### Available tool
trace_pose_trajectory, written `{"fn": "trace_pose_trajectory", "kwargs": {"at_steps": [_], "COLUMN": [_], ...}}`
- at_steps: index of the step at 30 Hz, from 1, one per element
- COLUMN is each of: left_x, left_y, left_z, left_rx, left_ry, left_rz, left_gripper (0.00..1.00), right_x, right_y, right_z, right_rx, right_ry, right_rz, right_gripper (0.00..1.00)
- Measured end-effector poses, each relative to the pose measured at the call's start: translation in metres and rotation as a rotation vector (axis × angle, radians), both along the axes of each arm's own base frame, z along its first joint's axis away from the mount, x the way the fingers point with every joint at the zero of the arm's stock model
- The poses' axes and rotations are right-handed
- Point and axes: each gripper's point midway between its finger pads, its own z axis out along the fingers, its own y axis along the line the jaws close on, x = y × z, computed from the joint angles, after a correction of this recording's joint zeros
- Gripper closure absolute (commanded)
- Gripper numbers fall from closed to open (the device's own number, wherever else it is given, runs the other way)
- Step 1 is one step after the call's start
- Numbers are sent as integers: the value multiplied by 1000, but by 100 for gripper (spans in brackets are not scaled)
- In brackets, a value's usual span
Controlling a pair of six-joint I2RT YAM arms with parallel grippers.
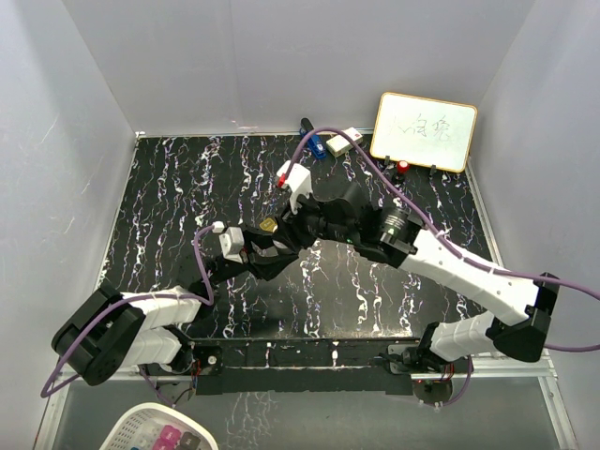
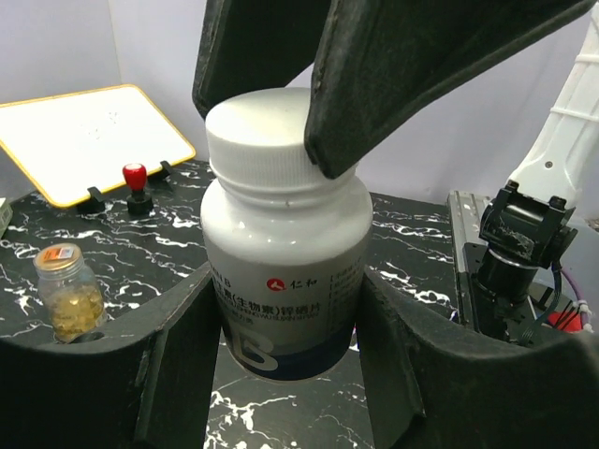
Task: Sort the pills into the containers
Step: Screw the lid of the pill bottle onto the pill bottle.
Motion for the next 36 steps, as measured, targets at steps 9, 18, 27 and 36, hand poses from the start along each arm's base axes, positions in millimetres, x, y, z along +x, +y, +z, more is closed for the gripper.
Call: {"fn": "trace_pose_trajectory", "kwargs": {"at_steps": [9,18,27,36], "left_x": [-4,-4,3,21], "left_y": [4,5,4,5], "left_z": [-11,-7,-5,9], "left_rx": [28,23,28,30], "left_ry": [18,0,7,-55], "left_rz": [3,12,35,118], "left_gripper": [100,100,100,100], "right_x": [-2,-3,5,19], "right_y": [2,-1,-2,-6], "right_z": [-13,-10,-9,4], "right_rx": [-75,-59,-18,46], "right_ry": [74,74,43,1], "right_rz": [7,-8,-52,-146], "right_gripper": [83,85,85,85]}}
